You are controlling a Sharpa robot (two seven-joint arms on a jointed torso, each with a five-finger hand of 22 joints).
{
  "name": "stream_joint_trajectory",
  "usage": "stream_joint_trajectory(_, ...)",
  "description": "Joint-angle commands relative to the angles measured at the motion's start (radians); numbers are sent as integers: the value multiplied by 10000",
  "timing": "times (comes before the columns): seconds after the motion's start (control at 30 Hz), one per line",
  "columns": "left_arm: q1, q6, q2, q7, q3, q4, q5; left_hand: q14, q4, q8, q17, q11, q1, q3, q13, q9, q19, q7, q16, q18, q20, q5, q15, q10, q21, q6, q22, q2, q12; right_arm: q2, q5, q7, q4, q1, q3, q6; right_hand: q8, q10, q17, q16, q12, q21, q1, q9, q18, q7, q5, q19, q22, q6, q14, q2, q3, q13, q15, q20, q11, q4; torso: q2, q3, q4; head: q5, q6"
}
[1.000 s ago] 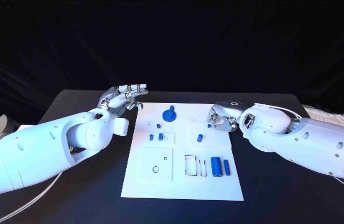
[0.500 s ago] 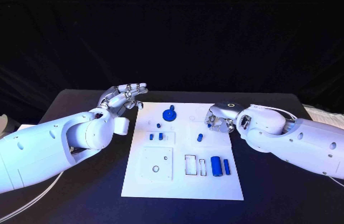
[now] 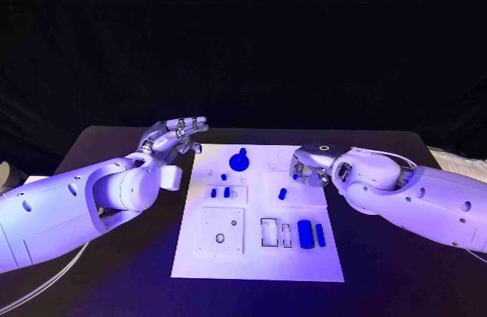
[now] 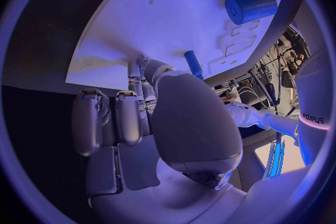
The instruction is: Assemble the parts on the task board
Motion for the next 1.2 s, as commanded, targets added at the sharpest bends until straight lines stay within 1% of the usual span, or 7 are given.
stream_joint_trajectory(0.03,4,152,9,57,5,34,52,-83,6,34,-5,-12,-95,-79,-12,-11,-80,31,-44,97,12,26,10,-81,-27,-69,0,2,60,57,-634,-241,69,-97,-69,521,51,121,28,77,13,65,-40,82,85,-11,-53,67,19,102,601,117,25,5,-107,-18,-42,-86,-5,-4,1,-7,-16)
stream_joint_trajectory(0.13,4,146,13,48,5,29,52,-83,6,34,-5,-12,-95,-79,-12,-11,-80,31,-44,97,12,26,10,-81,-27,-69,0,2,60,72,-775,-337,122,-107,-73,419,52,141,34,83,5,75,-69,91,82,-15,-64,74,34,117,601,124,31,-1,-116,-26,-44,-99,-5,-3,4,-29,-16)
stream_joint_trajectory(0.37,4,146,19,18,5,24,52,-95,-9,32,-33,-7,-86,-90,-16,-15,-90,37,-52,103,14,28,12,-106,-68,-95,-32,-2,67,37,-894,-508,279,-120,-74,-163,38,164,28,84,-33,80,-175,108,81,-17,-97,80,41,127,599,125,29,-25,-129,-44,-40,-114,-2,-3,8,-41,-3)
stream_joint_trajectory(0.57,2,164,38,-19,4,-2,52,-101,-18,29,-43,1,-84,-102,-20,-19,-97,46,-52,106,17,30,17,-132,-96,-119,-54,-2,72,-63,-783,-528,452,-98,-23,-538,22,158,23,83,-59,84,-219,111,80,-14,-103,83,45,113,598,133,37,-41,-125,-47,-35,-117,-10,-5,14,-55,11)
stream_joint_trajectory(0.9,-5,183,50,-70,2,-33,52,-122,-27,25,-87,15,-87,-119,-25,-24,-112,61,-67,112,23,31,26,-175,-153,-159,-97,0,80,-332,-561,-567,842,68,105,-674,15,163,41,96,-71,90,-235,115,77,-11,-105,88,54,113,600,150,53,-50,-123,-48,-33,-125,-7,-5,-10,-51,26)
stream_joint_trajectory(1.1,-6,198,49,-94,1,-34,52,-141,-33,22,-120,28,-92,-135,-30,-28,-128,74,-77,117,29,31,36,-213,-203,-193,-135,3,89,-609,-372,-605,1335,167,164,-701,8,170,37,96,-81,92,-231,119,77,-9,-101,90,57,112,599,161,76,-58,-122,-48,-34,-148,-7,-4,-4,-34,31)
stream_joint_trajectory(1.2,-6,200,47,-98,1,-34,52,-146,-35,22,-131,31,-93,-139,-31,-28,-130,77,-81,117,31,31,39,-223,-208,-202,-139,3,91,-672,-268,-591,1618,183,181,-771,7,171,37,96,-83,96,-232,120,75,-7,-100,93,64,111,599,162,79,-60,-120,-49,-33,-151,-10,-2,-7,6,34)
